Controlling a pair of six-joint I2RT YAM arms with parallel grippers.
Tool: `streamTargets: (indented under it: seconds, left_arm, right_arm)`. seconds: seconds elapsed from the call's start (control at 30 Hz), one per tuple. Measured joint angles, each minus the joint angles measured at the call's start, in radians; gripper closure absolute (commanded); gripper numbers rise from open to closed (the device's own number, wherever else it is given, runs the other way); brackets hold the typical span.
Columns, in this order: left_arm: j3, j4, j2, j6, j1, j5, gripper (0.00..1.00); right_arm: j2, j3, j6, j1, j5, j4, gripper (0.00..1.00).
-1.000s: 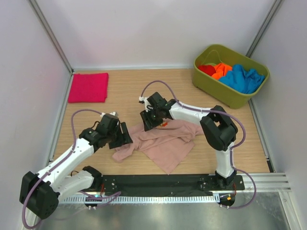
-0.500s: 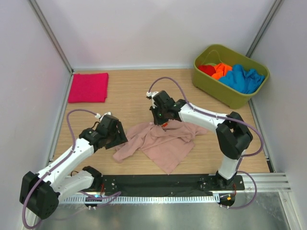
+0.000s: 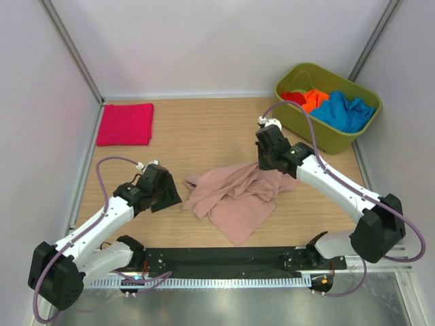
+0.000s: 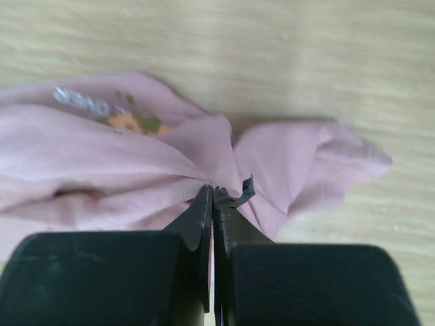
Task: Fold and stack the t-shirts
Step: Flatten the tshirt out
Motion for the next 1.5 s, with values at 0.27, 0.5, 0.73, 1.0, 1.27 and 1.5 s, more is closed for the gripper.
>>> streamTargets:
  seconds: [0.27,0.5,0.73,1.0,1.27,1.5]
  left_arm:
    - [-0.102,0.167,0.032,0.007,-0.028,0.207,0.39]
    - [-0.068,0.232,0.021,0.039,-0.106,0.203,0.4]
    - [-0.061,0.213,0.053,0.031,-0.105,0.132,0.37]
    - [-0.023,0.198,0.095,0.017,0.027,0.145,0.36]
    - [0.053,0.265,0.269,0.01,0.172,0.255,0.37]
    - [0.053,0.303,0.278,-0.011,0.333,0.319,0.36]
  right_arm:
    - [-0.057,-0.137,0.042,-0.001,-0.016,-0.035,0.99]
    - [-0.064,-0.124,0.04,-0.002,-0.063,-0.013,0.99]
    - [0.024,-0.062,0.042,-0.111,0.0,-0.016,0.99]
    - [0.034,0.001,0.087,-0.136,0.136,-0.153,0.67]
    - [0.044,0.117,0.205,0.21,0.11,-0.139,0.64]
    - [0.33,0.212,0.366,0.399,0.136,-0.123,0.61]
